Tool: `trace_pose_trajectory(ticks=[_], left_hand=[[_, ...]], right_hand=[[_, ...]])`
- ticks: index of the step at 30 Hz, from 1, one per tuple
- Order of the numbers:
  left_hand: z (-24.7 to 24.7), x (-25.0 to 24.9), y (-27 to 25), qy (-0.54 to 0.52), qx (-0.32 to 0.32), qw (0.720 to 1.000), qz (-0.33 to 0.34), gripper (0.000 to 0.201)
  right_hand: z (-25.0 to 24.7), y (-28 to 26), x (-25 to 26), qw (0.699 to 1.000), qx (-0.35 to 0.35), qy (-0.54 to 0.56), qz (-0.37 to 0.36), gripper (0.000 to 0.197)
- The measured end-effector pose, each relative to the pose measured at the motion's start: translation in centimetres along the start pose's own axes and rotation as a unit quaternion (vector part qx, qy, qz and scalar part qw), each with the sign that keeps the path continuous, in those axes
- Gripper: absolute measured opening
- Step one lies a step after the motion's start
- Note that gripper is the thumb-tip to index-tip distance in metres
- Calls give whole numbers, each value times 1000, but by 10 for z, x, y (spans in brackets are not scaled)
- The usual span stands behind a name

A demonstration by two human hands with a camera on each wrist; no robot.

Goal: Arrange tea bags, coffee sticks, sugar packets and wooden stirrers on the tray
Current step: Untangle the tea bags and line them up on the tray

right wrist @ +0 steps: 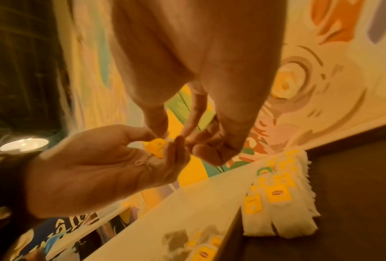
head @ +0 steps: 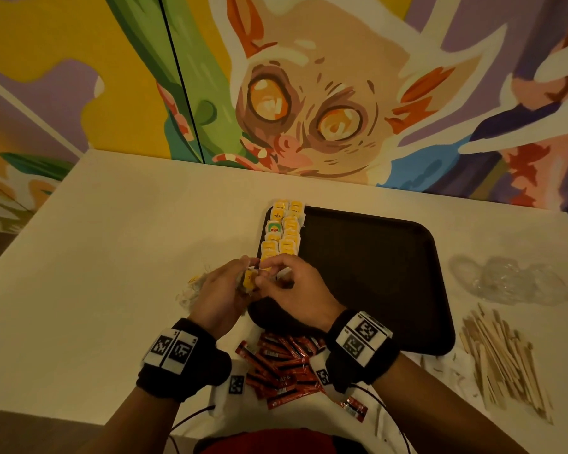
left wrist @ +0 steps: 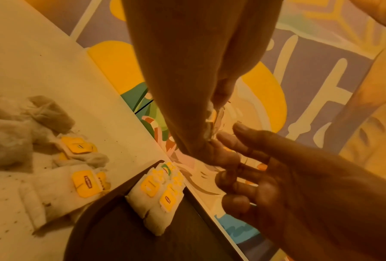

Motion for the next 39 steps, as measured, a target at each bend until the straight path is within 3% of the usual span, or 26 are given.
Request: trace_pose_trajectory(ticks=[4,12,20,27,33,36,39], left_hand=[[5,0,-4,11,14,1000,13,33],[6,5,-10,46,-20,997,52,27],[13,6,-16,47,-64,992,99,24],[11,6,-12,14,-60,991,116,25],[3,8,-12,35,-70,989,129,25],[-9,7,-10,47,-95,985,135,23],[-16,1,-8,82,-95,981,145,22]], right_hand=[[3,-11,9,1000,-6,-17,-19,32],[2,-19,4,995,-102,17,0,11],[10,-29,-3,986,-116,87,77,40],[17,-22,-10,980,-57,163,103,23],[12,-20,-6,981,-63,161,83,12],[3,-23,0,978,-41,193,67,12],[-6,-25,5,988,-19,152,34,12]])
Point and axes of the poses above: each hand's wrist, its own y-axis towards the middle knuckle, its own z-axis out of the palm, x = y × z, the point moved 3 cm from there along y, towards the middle knuckle, and after that the axes turned 1 degree about z, right-handed, at the moved point
